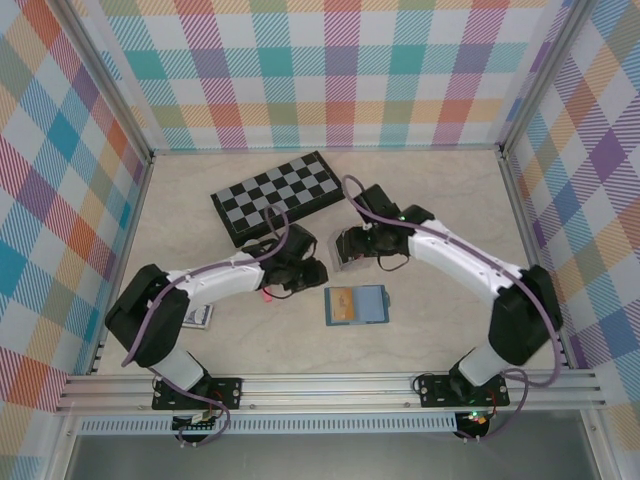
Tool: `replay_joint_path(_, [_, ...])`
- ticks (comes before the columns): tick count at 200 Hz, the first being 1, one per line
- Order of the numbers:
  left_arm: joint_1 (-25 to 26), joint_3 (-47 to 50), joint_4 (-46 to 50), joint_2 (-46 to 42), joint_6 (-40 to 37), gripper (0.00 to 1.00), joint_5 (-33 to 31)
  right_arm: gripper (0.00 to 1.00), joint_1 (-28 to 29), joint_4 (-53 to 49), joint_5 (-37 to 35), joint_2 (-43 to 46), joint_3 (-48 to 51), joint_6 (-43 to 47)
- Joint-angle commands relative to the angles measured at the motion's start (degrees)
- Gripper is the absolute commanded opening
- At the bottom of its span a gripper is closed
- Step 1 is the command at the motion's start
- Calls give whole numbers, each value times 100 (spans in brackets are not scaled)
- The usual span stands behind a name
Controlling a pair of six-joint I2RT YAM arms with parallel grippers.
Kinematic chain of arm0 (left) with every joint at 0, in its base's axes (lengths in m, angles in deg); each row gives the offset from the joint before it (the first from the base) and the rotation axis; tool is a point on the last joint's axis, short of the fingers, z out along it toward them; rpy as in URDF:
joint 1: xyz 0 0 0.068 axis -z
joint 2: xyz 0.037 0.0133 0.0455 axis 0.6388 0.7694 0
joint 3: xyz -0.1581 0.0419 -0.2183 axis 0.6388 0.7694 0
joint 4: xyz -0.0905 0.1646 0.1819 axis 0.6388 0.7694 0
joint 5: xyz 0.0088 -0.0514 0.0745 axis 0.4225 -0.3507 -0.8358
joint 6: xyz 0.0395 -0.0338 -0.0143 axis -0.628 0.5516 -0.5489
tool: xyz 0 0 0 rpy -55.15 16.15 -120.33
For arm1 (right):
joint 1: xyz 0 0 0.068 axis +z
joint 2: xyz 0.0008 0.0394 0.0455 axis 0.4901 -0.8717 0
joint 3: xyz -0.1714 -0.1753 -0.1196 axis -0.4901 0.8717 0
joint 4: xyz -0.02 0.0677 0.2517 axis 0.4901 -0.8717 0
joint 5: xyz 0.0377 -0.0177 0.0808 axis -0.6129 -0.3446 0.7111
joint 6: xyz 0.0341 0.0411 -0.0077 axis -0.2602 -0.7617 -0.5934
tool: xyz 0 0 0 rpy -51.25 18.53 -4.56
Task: Put the credit cards into the card holder
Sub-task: Pick up the credit card from the storage box.
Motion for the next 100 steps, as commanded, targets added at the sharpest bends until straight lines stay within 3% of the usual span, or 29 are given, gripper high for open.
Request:
replay_joint_path(1, [-389, 184, -283, -202, 239, 37, -50, 58, 142, -721, -446, -671, -630, 455])
replay_joint_path(37, [-714, 305, -430, -383, 345, 39, 5, 55, 266, -1035, -883, -1635, -1544, 539])
replay_joint_path(100, [-916, 847, -593, -831, 495, 42, -243, 50, 318, -1213, -1042, -2471, -2238, 703])
